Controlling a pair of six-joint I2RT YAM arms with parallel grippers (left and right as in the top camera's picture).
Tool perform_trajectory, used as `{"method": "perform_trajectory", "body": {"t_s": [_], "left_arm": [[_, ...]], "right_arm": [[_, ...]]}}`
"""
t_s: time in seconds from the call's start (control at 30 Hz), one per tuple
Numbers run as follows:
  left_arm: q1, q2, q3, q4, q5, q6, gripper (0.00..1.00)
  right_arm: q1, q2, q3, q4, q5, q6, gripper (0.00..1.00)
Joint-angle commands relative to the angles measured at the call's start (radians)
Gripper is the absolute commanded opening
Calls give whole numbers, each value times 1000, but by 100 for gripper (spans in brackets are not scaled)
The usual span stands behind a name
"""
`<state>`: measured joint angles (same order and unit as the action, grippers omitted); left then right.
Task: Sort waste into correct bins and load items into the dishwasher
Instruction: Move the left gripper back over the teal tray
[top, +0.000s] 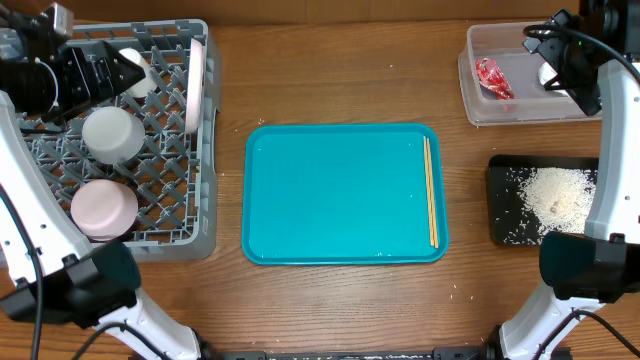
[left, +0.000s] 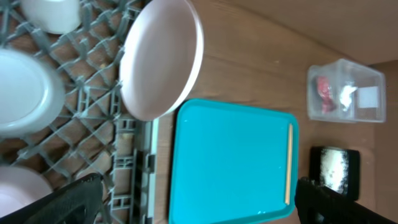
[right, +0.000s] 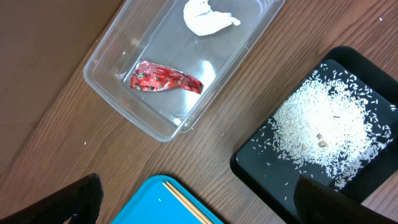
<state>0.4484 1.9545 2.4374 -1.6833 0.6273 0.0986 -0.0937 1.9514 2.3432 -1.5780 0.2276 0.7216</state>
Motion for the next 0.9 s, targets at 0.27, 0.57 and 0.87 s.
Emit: {"method": "perform_trajectory", "body": {"t_s": [0.27, 0.57, 0.87], "left_arm": [[-387, -203, -455, 12, -19, -32, 100], [-843, -164, -710, 443, 235, -214, 100], [-1129, -90, -712, 536, -613, -679, 89]], "right_arm": [[2, -9, 14, 5, 11, 1, 100], [2, -9, 14, 5, 11, 2, 100], [2, -9, 14, 5, 11, 1, 100]]}}
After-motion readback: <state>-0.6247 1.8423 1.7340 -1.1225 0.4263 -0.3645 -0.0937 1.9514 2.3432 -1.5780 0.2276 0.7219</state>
